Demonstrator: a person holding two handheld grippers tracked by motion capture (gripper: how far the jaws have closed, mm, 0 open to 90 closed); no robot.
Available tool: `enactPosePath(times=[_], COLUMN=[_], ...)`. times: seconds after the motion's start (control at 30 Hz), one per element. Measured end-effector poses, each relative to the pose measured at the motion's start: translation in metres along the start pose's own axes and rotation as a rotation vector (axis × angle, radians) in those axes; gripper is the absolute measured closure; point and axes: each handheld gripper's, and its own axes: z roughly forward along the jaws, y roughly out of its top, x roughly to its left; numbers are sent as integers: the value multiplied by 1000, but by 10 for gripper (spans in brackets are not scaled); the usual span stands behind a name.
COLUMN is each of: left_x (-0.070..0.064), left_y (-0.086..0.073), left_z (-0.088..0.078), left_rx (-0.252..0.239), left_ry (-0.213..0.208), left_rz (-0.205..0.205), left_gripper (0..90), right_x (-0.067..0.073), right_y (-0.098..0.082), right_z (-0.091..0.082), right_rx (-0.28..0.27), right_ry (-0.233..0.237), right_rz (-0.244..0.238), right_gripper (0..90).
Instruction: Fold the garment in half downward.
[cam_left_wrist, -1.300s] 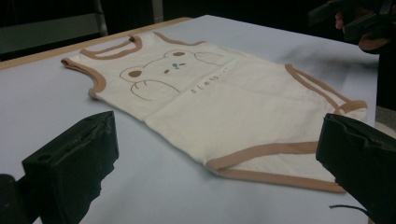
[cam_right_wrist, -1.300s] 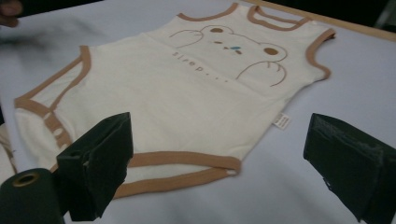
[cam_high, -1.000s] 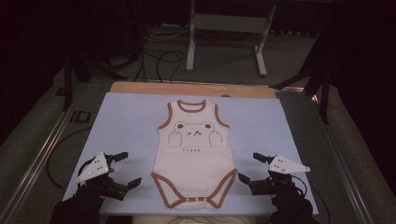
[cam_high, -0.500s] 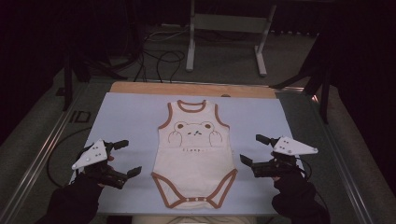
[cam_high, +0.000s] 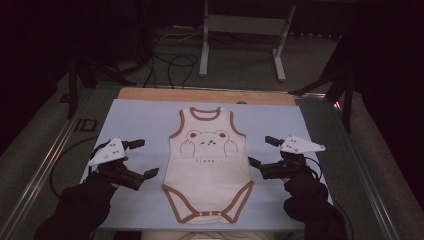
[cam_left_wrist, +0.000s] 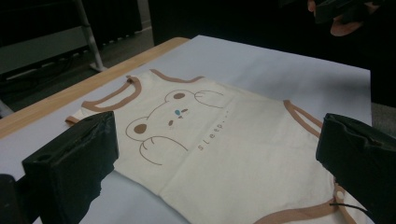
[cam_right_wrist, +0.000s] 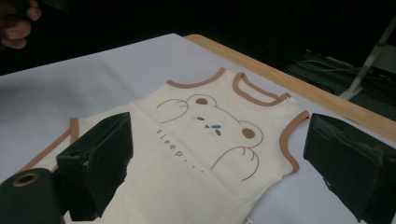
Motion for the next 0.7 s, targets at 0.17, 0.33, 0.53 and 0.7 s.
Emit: enactPosePath(times=[0.17, 0.33, 0.53, 0.7], left_x=[4, 9, 16, 20], left_y=[3, 4, 2, 0], left_z=[5, 11, 20, 29], left_rx=[3, 18, 36, 49], left_ry=[-1, 0, 8, 15], left_rz=[4, 1, -2, -12], left_gripper=[1, 1, 1, 1], right_x=[-4, -9, -14, -17], right_y=[-2, -5, -10, -15], right_z=[11, 21, 33, 42], right_rx=[0, 19, 36, 46], right_ry=[-5, 0, 2, -10], right_rz=[10, 16, 27, 40], right_gripper=[83, 83, 83, 83])
